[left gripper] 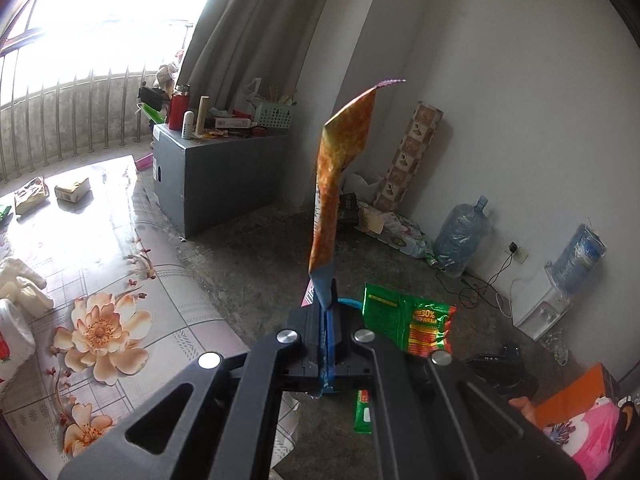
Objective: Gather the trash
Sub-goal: 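Lift both bags and carry them toward the blue wastebasket, then open both tools over the wastebasket to drop the bags, then move both tools back to the white bottle and cloth on the table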
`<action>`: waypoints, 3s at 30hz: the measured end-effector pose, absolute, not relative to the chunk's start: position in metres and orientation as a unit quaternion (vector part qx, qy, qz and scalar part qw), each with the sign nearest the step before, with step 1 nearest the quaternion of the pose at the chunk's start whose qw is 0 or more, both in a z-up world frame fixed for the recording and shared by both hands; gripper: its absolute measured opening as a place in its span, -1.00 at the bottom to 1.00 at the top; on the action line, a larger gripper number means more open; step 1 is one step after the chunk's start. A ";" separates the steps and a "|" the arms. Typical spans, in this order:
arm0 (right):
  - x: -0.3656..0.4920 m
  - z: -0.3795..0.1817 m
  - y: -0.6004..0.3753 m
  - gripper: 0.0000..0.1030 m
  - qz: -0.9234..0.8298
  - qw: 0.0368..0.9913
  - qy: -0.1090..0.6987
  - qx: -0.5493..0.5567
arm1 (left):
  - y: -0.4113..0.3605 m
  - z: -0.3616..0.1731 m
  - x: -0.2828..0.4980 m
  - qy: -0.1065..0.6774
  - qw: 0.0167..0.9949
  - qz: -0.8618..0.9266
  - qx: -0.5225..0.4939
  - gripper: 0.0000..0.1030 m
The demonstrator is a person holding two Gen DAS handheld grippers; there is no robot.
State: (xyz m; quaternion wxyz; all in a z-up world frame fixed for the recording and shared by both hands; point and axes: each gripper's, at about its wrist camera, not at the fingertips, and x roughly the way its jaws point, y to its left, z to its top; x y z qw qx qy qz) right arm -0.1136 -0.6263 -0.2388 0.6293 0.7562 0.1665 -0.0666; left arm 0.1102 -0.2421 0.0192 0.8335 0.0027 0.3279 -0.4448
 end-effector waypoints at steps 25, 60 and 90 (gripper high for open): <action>-0.125 -0.342 -0.669 0.03 -0.269 0.580 0.200 0.742 | -0.402 -0.045 0.122 0.352 0.814 -0.442 0.133 -0.99; -0.136 -0.209 -0.559 0.43 -0.260 0.737 0.347 0.518 | -0.301 -0.005 0.083 0.393 0.816 -0.412 0.099 0.65; -0.001 -0.088 -0.375 0.63 -0.009 0.841 0.444 0.309 | 0.045 -0.008 0.088 0.342 0.924 -0.156 -0.065 0.89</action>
